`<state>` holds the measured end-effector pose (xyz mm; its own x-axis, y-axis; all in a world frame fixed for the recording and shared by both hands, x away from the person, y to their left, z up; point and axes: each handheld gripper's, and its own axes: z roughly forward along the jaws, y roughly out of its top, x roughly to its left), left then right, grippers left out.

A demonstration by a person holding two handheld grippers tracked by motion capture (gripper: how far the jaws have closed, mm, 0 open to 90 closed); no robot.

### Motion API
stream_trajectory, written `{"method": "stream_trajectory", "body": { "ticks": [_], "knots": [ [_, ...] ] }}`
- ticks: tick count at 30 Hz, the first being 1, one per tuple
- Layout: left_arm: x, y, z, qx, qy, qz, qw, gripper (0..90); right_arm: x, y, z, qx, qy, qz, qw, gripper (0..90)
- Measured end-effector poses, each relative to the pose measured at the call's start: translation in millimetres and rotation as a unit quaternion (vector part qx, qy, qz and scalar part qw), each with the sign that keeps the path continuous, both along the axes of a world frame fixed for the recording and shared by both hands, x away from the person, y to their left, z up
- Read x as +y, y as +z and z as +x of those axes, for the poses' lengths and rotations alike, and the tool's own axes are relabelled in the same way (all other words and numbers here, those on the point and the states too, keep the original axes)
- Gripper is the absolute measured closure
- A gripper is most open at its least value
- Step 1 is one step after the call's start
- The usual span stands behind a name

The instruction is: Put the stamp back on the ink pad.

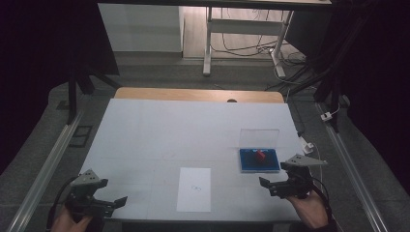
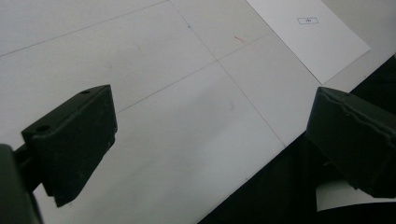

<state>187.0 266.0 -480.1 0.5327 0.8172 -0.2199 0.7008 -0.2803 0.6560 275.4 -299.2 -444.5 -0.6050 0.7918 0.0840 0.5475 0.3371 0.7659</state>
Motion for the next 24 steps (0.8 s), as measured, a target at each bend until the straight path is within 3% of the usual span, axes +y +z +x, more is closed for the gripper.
{"method": "stream_trajectory", "body": {
  "ticks": [9, 17, 24],
  "knots": [
    [0.8, 0.1, -0.1, -0.001, 0.000, -0.002, 1.0000, 2.2, -12.3, -1.9, -19.8, -0.006, -0.022, 0.000, 0.9997, 0.0],
    [1.2, 0.0, -0.2, 0.000, 0.000, -0.004, 1.0000, 2.2, -27.1, -7.5, -32.2, 0.007, -0.047, 0.002, 0.9989, 0.0],
    [0.9, 0.0, -1.1, -0.004, 0.000, -0.001, 1.0000, 2.2, -33.7, -10.6, -42.6, 0.007, -0.064, -0.021, 0.9977, 0.0]
  ]
}}
